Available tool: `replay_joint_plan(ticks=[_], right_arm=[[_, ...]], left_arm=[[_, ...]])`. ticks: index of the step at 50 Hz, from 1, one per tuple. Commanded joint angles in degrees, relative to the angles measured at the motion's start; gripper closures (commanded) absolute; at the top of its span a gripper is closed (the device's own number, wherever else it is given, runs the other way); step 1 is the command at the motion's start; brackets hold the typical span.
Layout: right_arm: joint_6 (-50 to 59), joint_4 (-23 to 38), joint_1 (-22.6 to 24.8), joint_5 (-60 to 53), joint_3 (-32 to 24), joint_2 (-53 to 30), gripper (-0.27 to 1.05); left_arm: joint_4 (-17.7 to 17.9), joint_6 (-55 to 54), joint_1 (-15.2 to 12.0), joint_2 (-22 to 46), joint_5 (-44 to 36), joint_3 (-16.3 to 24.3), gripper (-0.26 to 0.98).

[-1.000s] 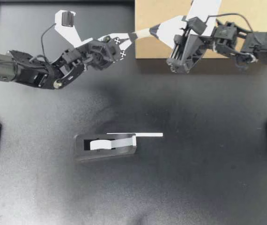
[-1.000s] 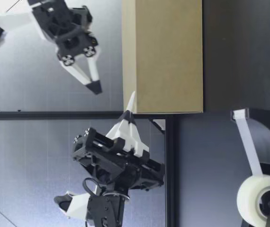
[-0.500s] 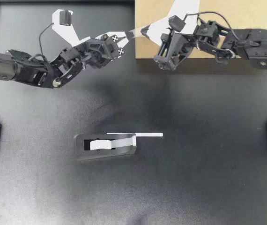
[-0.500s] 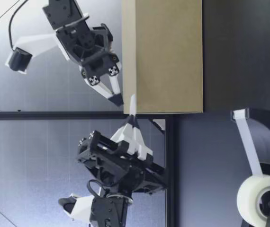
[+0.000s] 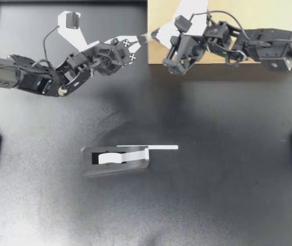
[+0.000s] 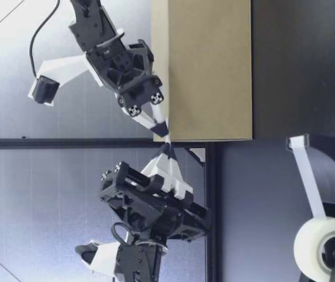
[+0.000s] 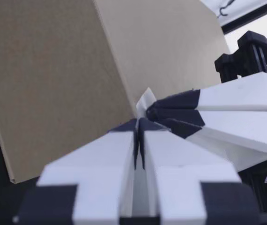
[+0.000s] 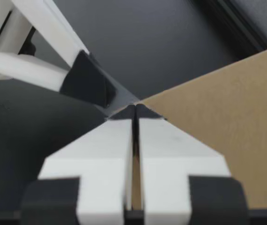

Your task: Cut a small piece of tape from the tape dispenser then place it on the cardboard box's edge.

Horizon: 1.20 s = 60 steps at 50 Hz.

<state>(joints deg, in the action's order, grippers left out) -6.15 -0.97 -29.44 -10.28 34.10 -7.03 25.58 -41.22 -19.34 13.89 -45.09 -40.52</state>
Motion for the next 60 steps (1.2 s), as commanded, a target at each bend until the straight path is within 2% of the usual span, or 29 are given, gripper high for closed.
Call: replay_joint_plan(ticks=[1,11,16,19,25,27,37,46,54,60], right_arm=[[-0.1,0.0,-0.9,0.1,-1.6,0.0,0.86],[-0.1,0.0,-1.3,0.1,-3.0,-0.8,0.86],[-0.1,0.1,-1.3,0.1,-3.3,-1.1,0.86],[-0.1,0.1,-1.3,0.1,-3.3,-1.1,0.86],[0.1,0.1,-1.3,0.2,-3.3,-1.2,0.86],[0.1,0.0,-1.3,0.1,-3.1,-1.2,0.86],[0.2,0.1,-1.3,-0.2,-3.6,-0.5,0.86],[0.4,-0.1,-0.6,0.1,-4.0,4.3,0.86],[1.7,-0.1,3.7,0.1,-2.1,11.1,0.86],[3.4,-0.1,8.0,0.0,0.7,15.6,0.86]], left_arm=[[-0.2,0.2,-0.3,-0.8,-0.2,0.7,0.79],[0.0,0.4,-0.3,-1.2,0.4,0.4,0.77],[0.0,1.0,-0.3,-1.3,1.4,0.6,0.69],[0.0,1.3,-0.3,-1.3,1.7,0.6,0.59],[0.0,1.4,-0.3,-1.6,1.7,0.5,0.25],[0.0,1.5,-0.3,-1.7,1.7,0.4,0.19],[0.0,1.6,-0.2,-2.0,1.7,-0.4,0.26],[-0.4,1.9,1.1,-4.8,1.8,-4.5,0.26],[-1.6,8.3,3.7,-10.8,2.5,-9.1,0.27],[-4.7,18.9,7.0,-16.5,4.7,-11.7,0.27]])
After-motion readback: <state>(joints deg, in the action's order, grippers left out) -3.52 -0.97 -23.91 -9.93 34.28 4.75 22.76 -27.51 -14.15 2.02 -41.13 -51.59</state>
